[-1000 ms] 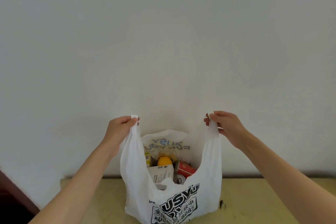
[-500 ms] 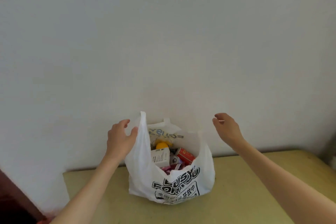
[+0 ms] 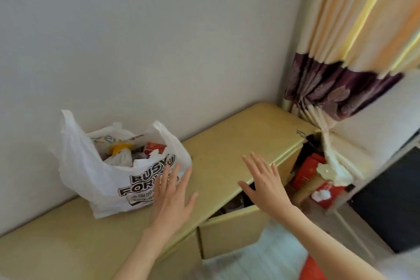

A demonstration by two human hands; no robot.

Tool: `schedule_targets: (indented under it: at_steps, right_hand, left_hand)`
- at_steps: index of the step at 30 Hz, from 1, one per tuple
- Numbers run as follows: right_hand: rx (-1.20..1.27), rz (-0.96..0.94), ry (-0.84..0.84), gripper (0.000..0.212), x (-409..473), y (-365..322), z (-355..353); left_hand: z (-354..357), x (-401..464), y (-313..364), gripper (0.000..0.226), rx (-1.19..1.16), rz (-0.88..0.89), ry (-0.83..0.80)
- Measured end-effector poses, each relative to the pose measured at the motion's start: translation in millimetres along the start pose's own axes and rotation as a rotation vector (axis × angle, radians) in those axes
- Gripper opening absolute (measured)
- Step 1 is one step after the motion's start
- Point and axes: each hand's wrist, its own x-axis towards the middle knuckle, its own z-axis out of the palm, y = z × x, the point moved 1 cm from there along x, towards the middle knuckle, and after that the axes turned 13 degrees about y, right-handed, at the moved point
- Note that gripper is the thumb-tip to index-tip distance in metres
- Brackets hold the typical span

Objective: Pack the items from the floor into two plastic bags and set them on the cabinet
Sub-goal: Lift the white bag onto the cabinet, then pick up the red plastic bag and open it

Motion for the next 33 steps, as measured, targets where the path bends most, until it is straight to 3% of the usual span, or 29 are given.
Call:
schedule_targets:
  at_steps: [9,16,23,26,33]
  right_hand:
    - [-0.087,0.681,0.010,0.068,-259.4,144.5,-52.9]
    - [-0.195,0.909,0.116,0.065,-414.9,234.3,-138.6]
    - [-0.305,1.169,0.112,0.068,-552.0,290.6,-201.4]
    - [-0.332,1.251,0.144,0.069,-586.7,314.6,-222.8]
    - [-0.361,1.361,0.182,0.070,-621.7,383.4,-256.9]
  left_hand:
    - [99.1,-120.8,189.6,0.067,-0.088,0.396,-0.495]
    - [124.9,-185.0,345.8,0.066,-0.226,0.533,-0.487]
    - [146.3,-268.0,484.8,0.066,-0.323,0.620,-0.648]
    - [154.2,-279.6,528.3,0.065,-0.365,0.607,-0.668]
    - [196.6,-280.3,614.7,0.065,-0.332,0.768,-0.651]
